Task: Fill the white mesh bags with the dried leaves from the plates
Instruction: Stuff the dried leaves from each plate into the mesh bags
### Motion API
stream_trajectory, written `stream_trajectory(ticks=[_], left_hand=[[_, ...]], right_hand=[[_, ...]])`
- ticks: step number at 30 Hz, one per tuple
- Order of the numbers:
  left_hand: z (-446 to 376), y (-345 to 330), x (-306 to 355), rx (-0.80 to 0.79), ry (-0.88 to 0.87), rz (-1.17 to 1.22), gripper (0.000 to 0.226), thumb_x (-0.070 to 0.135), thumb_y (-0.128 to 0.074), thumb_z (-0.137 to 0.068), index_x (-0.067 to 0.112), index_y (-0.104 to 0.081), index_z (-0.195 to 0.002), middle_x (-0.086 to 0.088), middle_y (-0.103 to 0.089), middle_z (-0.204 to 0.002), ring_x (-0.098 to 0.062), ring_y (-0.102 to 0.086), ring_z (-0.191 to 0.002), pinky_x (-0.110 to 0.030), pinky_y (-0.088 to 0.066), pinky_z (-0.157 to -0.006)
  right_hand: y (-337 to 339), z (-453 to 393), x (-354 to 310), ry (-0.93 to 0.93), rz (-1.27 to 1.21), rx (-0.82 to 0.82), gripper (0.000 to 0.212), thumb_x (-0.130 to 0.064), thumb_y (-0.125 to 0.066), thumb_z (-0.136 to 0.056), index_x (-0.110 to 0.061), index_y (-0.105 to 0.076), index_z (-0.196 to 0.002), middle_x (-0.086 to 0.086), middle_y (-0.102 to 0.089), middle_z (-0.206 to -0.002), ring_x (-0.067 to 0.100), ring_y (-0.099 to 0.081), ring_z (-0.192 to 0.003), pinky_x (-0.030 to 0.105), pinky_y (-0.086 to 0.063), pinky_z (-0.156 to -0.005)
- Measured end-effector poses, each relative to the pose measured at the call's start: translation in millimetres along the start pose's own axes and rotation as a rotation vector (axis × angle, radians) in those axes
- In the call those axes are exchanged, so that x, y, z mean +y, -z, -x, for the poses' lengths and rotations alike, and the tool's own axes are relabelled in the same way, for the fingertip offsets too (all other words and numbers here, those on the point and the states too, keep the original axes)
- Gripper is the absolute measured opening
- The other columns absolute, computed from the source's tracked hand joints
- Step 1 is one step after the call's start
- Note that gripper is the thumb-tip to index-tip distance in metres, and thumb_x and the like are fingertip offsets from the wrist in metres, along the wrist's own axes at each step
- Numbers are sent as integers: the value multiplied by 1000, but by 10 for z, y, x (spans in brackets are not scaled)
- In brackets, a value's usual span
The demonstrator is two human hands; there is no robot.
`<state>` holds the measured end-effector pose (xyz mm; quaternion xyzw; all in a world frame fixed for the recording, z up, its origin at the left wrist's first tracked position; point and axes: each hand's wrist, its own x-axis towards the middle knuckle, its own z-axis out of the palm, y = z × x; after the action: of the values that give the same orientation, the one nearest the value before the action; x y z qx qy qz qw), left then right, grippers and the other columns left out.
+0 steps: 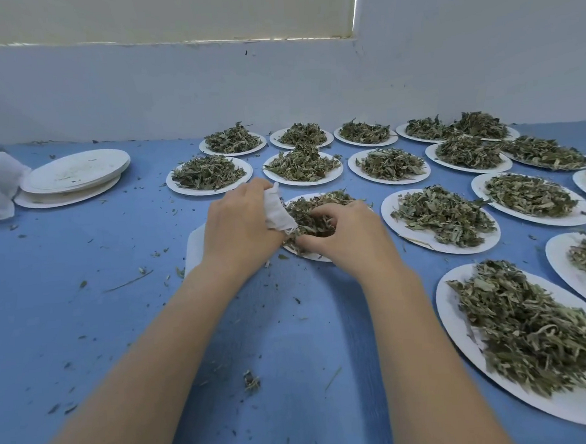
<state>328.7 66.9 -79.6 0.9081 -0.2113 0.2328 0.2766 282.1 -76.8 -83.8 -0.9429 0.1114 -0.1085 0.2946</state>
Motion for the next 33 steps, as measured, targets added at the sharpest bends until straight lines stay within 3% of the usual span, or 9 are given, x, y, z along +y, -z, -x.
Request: stream_trajectory(ticks=[5,9,13,16,19,22,24,29,33], left_hand=[[5,-8,-21,-12,-13,-27,44,16,-66,-73,11,-53,-114,-9,-60,-106,-29,-53,-98,-38,-40,-80],[13,-12,-35,-26,-10,-28,44,15,-65,-72,11,-53,-114,-8,-61,-103,-29,-53,-96,-39,-42,-80],[15,-20,-33,-42,-14,-30,44,17,-66,-72,11,-53,-114,-9,-61,-104,-30,-54,-97,-39,-41,-82],[12,-32,-33,-71,-34,-40,46,22,-68,-73,11,-52,-115,-9,-60,-106,-30,-53,-99,-39,-40,-84],[12,-41,-33,-82,-35,-31,48,23,-69,-74,12,-52,-117,-8,-60,-108,-30,-52,-102,-40,-39,-87],[14,-41,-35,-80,-32,-38,49,22,-68,-74,12,-51,-119,-9,-59,-112,-30,-52,-105,-39,-38,-88],[12,-36,-34,-85,-31,-33,49,22,-67,-74,11,-51,-120,-9,-59,-113,-30,-51,-105,-39,-39,-88],[25,-48,6,-122,-92,-23,61,25,-72,-70,14,-49,-124,-6,-56,-118,-26,-48,-110,-33,-28,-91],[31,-85,57,-103,-127,-31,60,23,-70,-69,13,-48,-125,-6,-57,-115,-27,-49,-109,-31,-25,-87]], right_hand=[[-26,-26,-1,36,6,83,29,-29,-69,-84,-28,-65,-112,-2,-60,-109,11,-51,-90,20,-36,-73],[32,-34,27,12,-38,171,18,-15,-65,-84,-23,-73,-99,-2,-70,-95,11,-62,-85,21,-49,-79],[119,-27,32,0,-128,300,17,-16,-65,-85,-25,-74,-96,-6,-72,-89,6,-62,-77,12,-43,-69],[170,4,3,38,-201,355,15,-19,-66,-85,-28,-75,-93,-9,-71,-82,6,-62,-75,18,-46,-69],[189,29,-9,114,-132,349,13,-24,-66,-85,-34,-73,-90,-14,-64,-77,7,-55,-68,22,-40,-62],[200,30,14,162,-164,331,14,-22,-67,-85,-34,-73,-90,-22,-57,-75,-5,-49,-57,9,-35,-56],[204,37,18,187,-220,312,15,-18,-68,-84,-32,-73,-88,-23,-59,-74,-9,-53,-64,7,-42,-64],[155,45,-29,251,-275,237,18,-10,-70,-80,-27,-74,-86,-15,-63,-78,10,-63,-77,32,-52,-79],[120,32,-73,322,-237,196,19,-6,-72,-78,-21,-76,-88,-16,-59,-73,0,-54,-66,19,-47,-74]])
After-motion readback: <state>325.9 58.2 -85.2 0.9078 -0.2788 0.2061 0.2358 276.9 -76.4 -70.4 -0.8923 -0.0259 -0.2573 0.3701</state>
